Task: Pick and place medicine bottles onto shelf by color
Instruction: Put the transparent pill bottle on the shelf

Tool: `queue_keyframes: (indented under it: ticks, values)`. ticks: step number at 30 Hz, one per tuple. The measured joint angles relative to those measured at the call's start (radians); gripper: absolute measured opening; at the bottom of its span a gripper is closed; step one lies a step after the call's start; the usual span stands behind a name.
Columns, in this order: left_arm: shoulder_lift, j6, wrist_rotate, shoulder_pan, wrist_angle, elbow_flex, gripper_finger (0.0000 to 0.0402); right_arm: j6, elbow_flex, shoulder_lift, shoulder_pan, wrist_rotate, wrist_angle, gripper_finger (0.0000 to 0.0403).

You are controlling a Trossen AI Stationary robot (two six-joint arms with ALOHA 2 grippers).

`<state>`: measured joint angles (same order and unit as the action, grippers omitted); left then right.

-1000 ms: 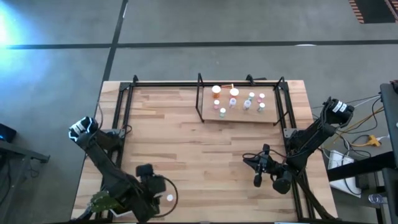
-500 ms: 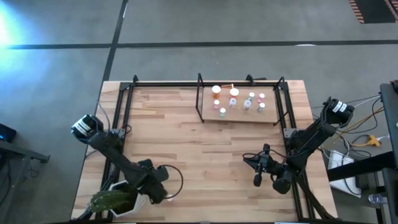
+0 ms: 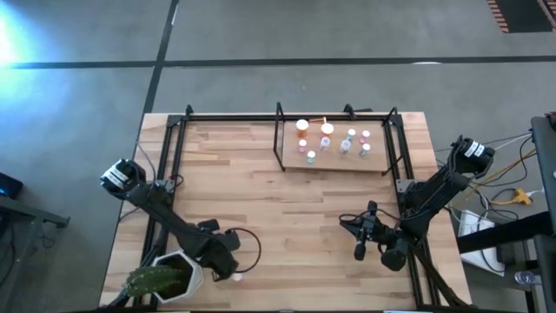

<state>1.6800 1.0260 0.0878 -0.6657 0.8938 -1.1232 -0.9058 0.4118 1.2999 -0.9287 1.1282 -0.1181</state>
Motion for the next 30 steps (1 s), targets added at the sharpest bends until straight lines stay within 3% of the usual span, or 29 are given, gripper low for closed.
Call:
queue_keyframes:
  ticks: [4, 10, 17, 24, 30]
  values:
    - [0.000, -0.081, 0.034, 0.058, -0.081, -0.033, 0.0124, 0.000, 0.000, 0.000, 0.000, 0.000, 0.000, 0.0009]
    - [0.013, -0.394, 0.035, 0.210, -0.241, -0.116, 0.0128, 0.000, 0.000, 0.000, 0.000, 0.000, 0.001, 0.0009]
    - [0.161, -0.670, 0.037, 0.411, -0.258, -0.334, 0.0129, 0.007, -0.001, -0.010, -0.003, -0.052, 0.027, 0.0009]
    - [0.376, -0.760, -0.028, 0.526, -0.191, -0.593, 0.0129, -0.147, 0.006, -0.080, -0.021, -0.208, 0.196, 0.0009]
    - [0.507, -0.744, -0.028, 0.557, -0.140, -0.722, 0.0130, -0.270, 0.006, -0.082, -0.045, -0.224, 0.272, 0.0009]
